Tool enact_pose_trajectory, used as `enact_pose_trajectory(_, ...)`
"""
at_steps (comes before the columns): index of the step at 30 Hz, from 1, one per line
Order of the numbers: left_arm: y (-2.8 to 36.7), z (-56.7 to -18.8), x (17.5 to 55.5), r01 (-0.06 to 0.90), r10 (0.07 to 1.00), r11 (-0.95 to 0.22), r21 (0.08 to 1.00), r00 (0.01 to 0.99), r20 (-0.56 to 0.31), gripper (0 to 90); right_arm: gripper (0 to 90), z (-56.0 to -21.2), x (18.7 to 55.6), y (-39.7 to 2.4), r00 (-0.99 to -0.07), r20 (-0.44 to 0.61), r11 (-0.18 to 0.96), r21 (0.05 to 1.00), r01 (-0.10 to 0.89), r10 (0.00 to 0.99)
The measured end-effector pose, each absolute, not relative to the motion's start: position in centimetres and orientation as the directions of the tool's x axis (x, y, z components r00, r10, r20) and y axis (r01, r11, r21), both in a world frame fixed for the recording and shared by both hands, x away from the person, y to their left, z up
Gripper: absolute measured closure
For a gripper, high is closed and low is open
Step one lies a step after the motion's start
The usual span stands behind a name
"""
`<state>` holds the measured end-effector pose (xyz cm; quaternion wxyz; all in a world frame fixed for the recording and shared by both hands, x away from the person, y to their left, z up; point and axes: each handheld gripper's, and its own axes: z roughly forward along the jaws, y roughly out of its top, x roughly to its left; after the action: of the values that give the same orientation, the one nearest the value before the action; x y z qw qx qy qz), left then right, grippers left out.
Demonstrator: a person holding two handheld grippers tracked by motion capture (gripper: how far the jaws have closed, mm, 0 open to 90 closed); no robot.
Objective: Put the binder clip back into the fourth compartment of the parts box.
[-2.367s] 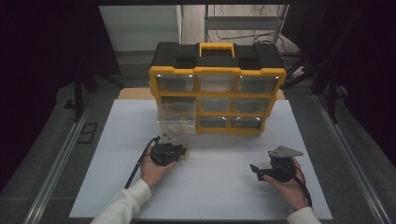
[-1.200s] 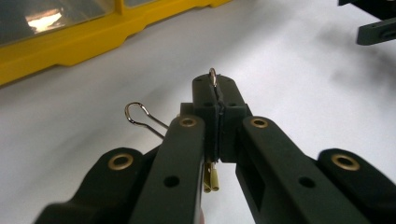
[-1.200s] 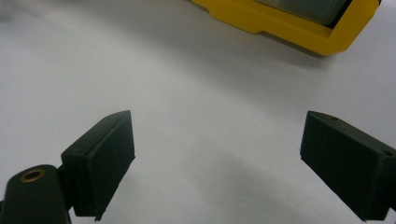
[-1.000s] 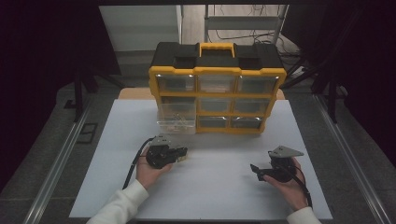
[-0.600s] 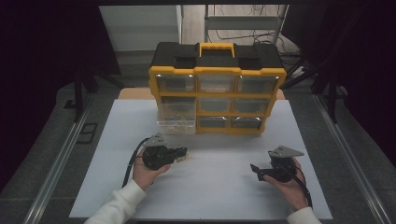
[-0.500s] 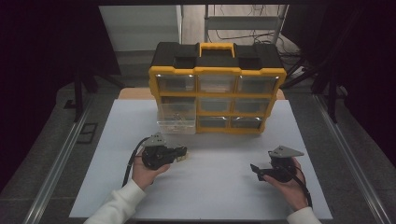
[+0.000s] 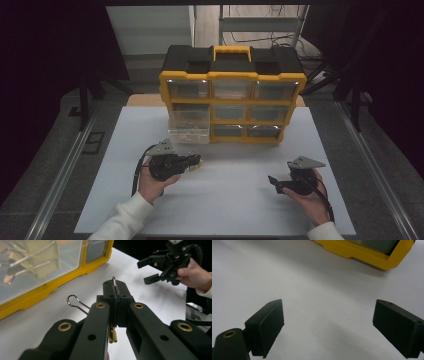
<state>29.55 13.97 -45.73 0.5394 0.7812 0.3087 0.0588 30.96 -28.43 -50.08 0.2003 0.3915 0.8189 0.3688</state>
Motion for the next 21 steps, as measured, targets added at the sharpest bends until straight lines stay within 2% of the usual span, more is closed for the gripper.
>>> enact_pose_trajectory(21, 14.3, -42.9, 28.9, 0.366, 0.516, -0.176, 0.914, 0.825, -0.231, 88.9, 10.7, -50.1, 30.9, -28.4, -0.612, -0.041, 0.421, 0.762, 0.492, 0.79)
